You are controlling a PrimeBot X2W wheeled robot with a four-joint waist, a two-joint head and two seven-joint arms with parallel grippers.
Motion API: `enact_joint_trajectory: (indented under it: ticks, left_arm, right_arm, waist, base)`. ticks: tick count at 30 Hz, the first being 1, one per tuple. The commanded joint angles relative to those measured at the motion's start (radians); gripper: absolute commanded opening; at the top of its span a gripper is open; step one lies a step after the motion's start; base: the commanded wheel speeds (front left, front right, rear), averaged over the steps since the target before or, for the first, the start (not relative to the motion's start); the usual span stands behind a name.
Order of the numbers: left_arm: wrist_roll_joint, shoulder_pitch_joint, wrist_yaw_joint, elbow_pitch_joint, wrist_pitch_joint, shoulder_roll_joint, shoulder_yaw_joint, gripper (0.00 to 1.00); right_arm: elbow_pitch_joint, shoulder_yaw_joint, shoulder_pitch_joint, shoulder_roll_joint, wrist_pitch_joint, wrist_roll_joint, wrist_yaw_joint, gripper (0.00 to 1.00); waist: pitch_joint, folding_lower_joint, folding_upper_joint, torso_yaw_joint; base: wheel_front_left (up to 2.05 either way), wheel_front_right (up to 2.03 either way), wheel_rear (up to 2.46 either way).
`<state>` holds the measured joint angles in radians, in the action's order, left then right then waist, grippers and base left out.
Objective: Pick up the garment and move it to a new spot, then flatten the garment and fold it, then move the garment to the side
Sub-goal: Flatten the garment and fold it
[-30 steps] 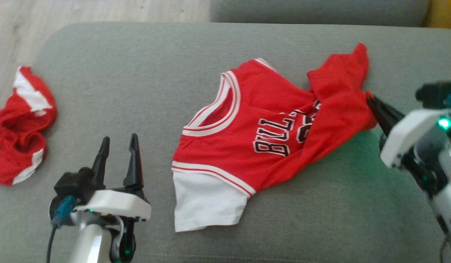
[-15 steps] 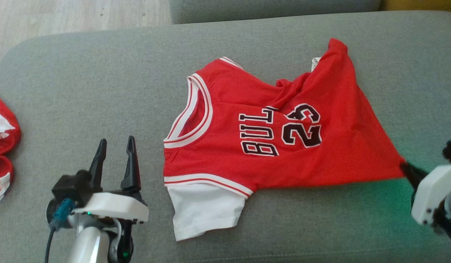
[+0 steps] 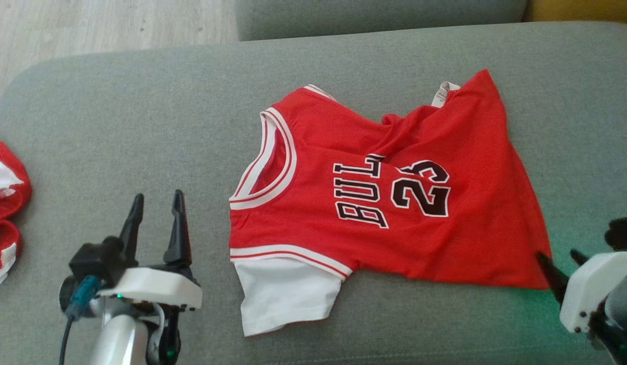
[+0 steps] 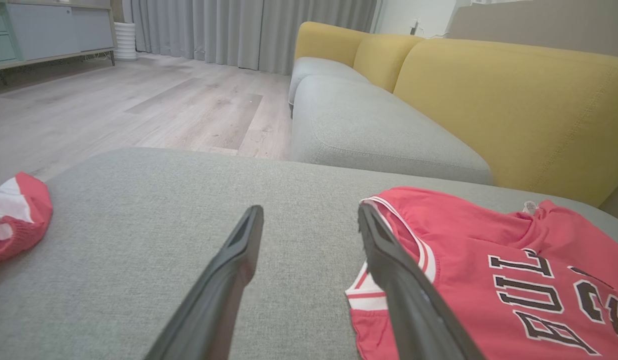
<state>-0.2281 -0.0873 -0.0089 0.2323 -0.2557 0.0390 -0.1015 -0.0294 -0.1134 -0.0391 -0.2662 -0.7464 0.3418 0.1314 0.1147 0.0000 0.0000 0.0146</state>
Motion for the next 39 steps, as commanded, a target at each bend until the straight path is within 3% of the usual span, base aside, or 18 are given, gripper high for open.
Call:
enact_joint_trajectory:
  ticks: [1, 7, 9, 13, 21, 27, 39]
  left_arm:
    - [0.011, -0.039, -0.003, -0.027, -0.006, 0.011, 0.044, 1.00]
    - [0.026, -0.051, -0.011, -0.037, -0.006, 0.027, 0.056, 1.00]
    - [0.024, -0.053, -0.011, -0.048, -0.006, 0.036, 0.066, 1.00]
    - [0.021, -0.046, -0.012, -0.087, -0.006, 0.039, 0.079, 1.00]
    - [0.020, 0.004, -0.030, -0.132, -0.006, 0.028, 0.084, 1.00]
    - [0.029, 0.069, -0.027, -0.150, -0.006, 0.020, 0.109, 1.00]
    - [0.047, 0.122, -0.015, -0.163, -0.006, 0.013, 0.139, 1.00]
  right_arm:
    - [0.059, 0.007, 0.028, -0.011, 0.027, -0.003, -0.001, 1.00]
    - [0.148, -0.036, 0.084, 0.045, 0.206, -0.010, -0.001, 1.00]
    - [0.171, -0.045, 0.126, 0.098, 0.367, -0.021, -0.001, 1.00]
    - [0.148, -0.006, 0.156, 0.141, 0.589, -0.060, -0.001, 1.00]
    - [-0.004, 0.176, 0.141, 0.093, 0.876, -0.054, -0.001, 1.00]
    - [-0.099, 0.228, 0.108, 0.044, 0.978, -0.018, -0.001, 1.00]
    - [-0.131, 0.267, 0.106, 0.012, 1.006, 0.008, -0.001, 1.00]
  waist:
    - [-0.006, 0.0000, 0.0000, -0.004]
    - [-0.018, 0.0000, 0.0000, -0.021]
    - [-0.023, 0.0000, 0.0000, -0.033]
    - [-0.041, 0.0000, 0.0000, -0.053]
    - [-0.092, 0.0000, 0.0000, -0.067]
    - [-0.117, 0.0000, 0.0000, -0.063]
    - [-0.139, 0.0000, 0.0000, -0.051]
  base:
    - [0.00, 0.00, 0.00]
    - [0.00, 0.00, 0.00]
    - [0.00, 0.00, 0.00]
    - [0.00, 0.00, 0.00]
    - [0.00, 0.00, 0.00]
    - [0.00, 0.00, 0.00]
    - [0.00, 0.00, 0.00]
